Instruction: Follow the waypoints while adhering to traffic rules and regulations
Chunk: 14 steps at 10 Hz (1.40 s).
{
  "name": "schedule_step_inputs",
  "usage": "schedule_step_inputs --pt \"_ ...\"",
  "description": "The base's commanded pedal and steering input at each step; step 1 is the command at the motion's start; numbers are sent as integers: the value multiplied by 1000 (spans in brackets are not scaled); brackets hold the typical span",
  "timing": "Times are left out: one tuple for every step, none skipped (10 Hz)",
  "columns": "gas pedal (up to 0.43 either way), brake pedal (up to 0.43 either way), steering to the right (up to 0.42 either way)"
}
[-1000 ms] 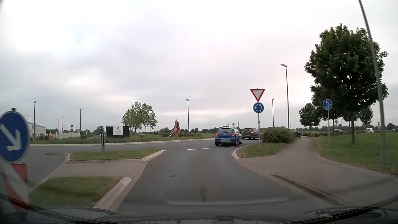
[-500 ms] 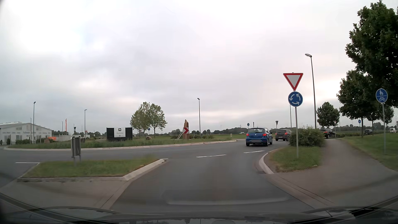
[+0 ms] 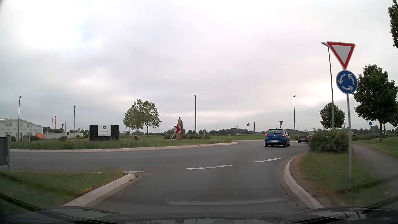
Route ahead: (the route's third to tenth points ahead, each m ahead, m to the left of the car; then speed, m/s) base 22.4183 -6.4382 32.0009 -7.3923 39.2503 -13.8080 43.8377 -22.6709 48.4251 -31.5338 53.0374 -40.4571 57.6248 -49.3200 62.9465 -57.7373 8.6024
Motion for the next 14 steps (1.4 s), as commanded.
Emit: schedule_step_inputs --pt "177 0 82" --pt "177 0 83" --pt "197 0 83" --pt "209 0 83" --pt "209 0 83" --pt "209 0 84" --pt "209 0 83" --pt "209 0 84" --pt "209 0 88" --pt "209 0 100" --pt "209 0 104" --pt "209 0 105" --pt "209 0 104" --pt "209 0 103"
